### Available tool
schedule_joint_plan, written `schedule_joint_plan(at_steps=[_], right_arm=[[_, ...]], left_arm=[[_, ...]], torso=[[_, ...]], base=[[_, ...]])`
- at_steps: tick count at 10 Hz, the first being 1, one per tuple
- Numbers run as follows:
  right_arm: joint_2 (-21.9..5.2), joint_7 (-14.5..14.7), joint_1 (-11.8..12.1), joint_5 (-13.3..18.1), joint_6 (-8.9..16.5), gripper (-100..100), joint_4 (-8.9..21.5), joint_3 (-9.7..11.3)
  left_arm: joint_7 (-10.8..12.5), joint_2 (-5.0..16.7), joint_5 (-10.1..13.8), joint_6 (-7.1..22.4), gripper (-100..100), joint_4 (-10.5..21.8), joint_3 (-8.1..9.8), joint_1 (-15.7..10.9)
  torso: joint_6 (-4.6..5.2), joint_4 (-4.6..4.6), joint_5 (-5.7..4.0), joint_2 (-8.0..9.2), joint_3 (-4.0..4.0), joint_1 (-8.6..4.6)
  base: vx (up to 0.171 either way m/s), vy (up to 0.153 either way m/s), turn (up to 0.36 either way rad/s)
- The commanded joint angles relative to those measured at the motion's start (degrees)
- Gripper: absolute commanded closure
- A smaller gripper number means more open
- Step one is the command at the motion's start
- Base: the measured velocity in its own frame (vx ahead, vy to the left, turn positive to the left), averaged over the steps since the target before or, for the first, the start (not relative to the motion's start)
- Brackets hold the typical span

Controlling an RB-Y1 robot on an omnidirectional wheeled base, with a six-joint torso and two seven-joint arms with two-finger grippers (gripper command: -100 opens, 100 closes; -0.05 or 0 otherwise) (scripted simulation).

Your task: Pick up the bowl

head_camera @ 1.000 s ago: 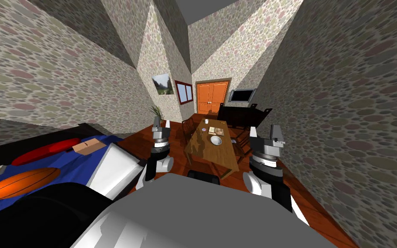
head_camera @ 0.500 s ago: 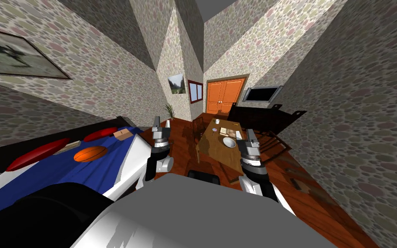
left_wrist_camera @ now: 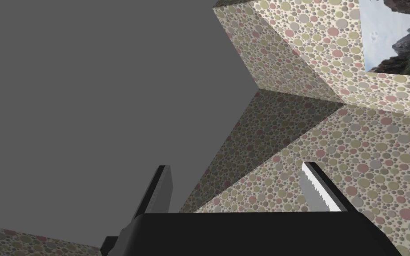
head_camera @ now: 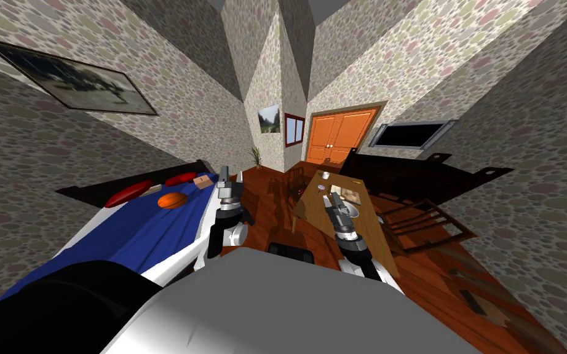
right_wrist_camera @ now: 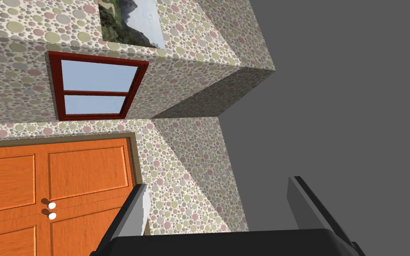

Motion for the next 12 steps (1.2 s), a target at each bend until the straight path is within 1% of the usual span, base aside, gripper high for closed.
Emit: schedule_joint_plan(at_steps=[1,2,4,5,6,7,8,9,10,11,12], right_arm=[[-0.31,-0.30,0.01,1.36,0.63,-100,1.08,1.60],[-2.04,-1.32,0.38,2.97,1.30,-100,2.73,3.16],[-5.99,-3.34,1.16,6.23,2.88,-100,5.91,6.30],[-5.99,-3.34,1.16,6.23,2.88,-100,5.90,6.32],[-5.99,-3.34,1.16,6.23,2.88,-100,6.44,6.32],[-8.19,-4.33,1.57,7.86,3.78,-100,8.49,7.91],[-10.21,-5.30,1.98,9.49,4.75,-100,10.03,9.50],[-10.54,-5.30,1.98,9.49,4.75,-100,10.65,9.50],[-12.55,-6.24,2.39,11.09,5.79,-100,12.91,11.08],[-13.01,-6.24,2.39,11.09,5.79,-100,12.91,11.08],[-15.24,-7.14,2.80,12.67,6.88,-100,15.26,12.64]], left_arm=[[0.00,0.00,0.00,0.00,0,0.00,0.00,0.00],[0.00,0.00,0.00,0.00,0,0.00,0.01,0.01],[0.00,0.00,0.00,0.00,0,0.00,0.00,0.00],[0.00,0.00,0.00,0.00,0,0.00,0.00,0.00],[0.00,0.00,0.00,0.00,0,0.00,0.01,0.02],[0.00,0.01,0.00,0.00,0,0.00,0.02,0.02],[0.00,0.01,0.00,0.00,0,0.00,0.01,0.00],[0.00,0.01,0.00,0.00,0,0.00,0.01,0.00],[0.00,0.01,0.00,0.00,0,0.00,0.02,0.02],[0.00,0.01,0.00,0.00,0,0.00,0.01,0.01],[0.00,0.01,0.00,0.00,0,0.00,0.02,0.02]], torso=[[0.00,0.00,0.00,0.00,0.00,0.00],[0.06,0.00,-0.02,-0.01,0.00,-0.11],[0.02,0.01,0.02,0.04,0.02,0.05],[0.01,0.01,0.03,0.03,0.02,0.07],[0.08,0.01,-0.01,0.03,0.02,-0.10],[0.09,0.01,-0.06,0.02,0.01,-0.36],[0.02,0.01,-0.07,0.03,0.02,-0.36],[0.03,0.01,-0.05,0.04,0.03,-0.22],[0.10,0.01,-0.04,0.05,0.03,-0.28],[0.06,0.01,-0.05,0.06,0.04,-0.27],[0.07,0.02,-0.06,0.03,0.02,-0.37]], base=[[-0.033,0.116,0.133],[-0.031,0.126,0.237],[-0.039,0.178,0.417],[-0.024,0.121,0.139],[-0.018,0.051,-0.049],[-0.024,0.068,0.337],[-0.025,0.115,0.487],[-0.018,0.092,0.092],[-0.018,0.099,0.174],[-0.010,0.069,0.185],[-0.016,0.067,0.320]])
